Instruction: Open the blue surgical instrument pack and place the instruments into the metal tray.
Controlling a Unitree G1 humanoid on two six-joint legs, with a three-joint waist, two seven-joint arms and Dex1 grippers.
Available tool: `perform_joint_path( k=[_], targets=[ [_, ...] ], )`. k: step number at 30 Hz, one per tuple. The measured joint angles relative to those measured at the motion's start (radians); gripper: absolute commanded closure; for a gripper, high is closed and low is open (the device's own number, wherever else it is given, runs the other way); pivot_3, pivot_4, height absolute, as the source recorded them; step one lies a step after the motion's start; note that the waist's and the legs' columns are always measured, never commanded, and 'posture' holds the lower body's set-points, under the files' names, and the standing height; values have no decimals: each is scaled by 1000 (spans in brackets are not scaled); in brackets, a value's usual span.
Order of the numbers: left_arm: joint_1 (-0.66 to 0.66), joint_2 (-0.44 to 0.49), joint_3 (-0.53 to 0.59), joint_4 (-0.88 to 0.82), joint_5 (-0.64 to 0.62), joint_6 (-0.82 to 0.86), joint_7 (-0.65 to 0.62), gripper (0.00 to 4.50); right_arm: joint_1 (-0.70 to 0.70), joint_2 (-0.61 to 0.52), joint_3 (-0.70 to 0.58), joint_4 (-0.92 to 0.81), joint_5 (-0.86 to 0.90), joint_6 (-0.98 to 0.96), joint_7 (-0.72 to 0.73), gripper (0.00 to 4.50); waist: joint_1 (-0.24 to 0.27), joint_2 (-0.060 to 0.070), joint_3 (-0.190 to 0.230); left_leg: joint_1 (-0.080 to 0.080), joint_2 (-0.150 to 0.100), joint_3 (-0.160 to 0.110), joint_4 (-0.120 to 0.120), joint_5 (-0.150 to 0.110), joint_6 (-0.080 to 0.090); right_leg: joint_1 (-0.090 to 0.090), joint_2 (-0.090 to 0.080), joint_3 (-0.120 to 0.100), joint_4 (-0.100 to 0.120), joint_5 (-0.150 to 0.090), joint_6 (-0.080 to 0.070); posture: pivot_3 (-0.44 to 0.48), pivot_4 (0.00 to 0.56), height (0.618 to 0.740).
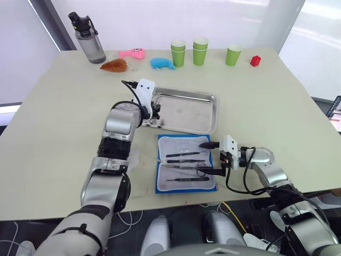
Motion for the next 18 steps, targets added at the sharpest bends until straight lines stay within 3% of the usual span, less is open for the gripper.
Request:
perform_joint_path(
  k=[6,10,18],
  targets=[
    [34,93,-5,-139,-112,-63,-245,2748,0,8,1,0,-4,-3,-6,0,-5,1,0,4,0,1,-5,3,-6,0,0,2,0,0,-1,0,150,734],
    [169,257,-25,-218,-202,-186,-557,2748,-3,10,6,3,-6,-7,-13,0,-9,2,1,6,0,2,-6,3,-6,2,0,4,-1,-2,-4,0,150,734],
    [299,439,-20,-250,-293,-463,-972,2748,0,10,5,6,-6,-9,-14,0,-6,5,4,6,1,3,-6,3,-6,2,-2,7,-1,-2,-6,0,150,734]
  ],
)
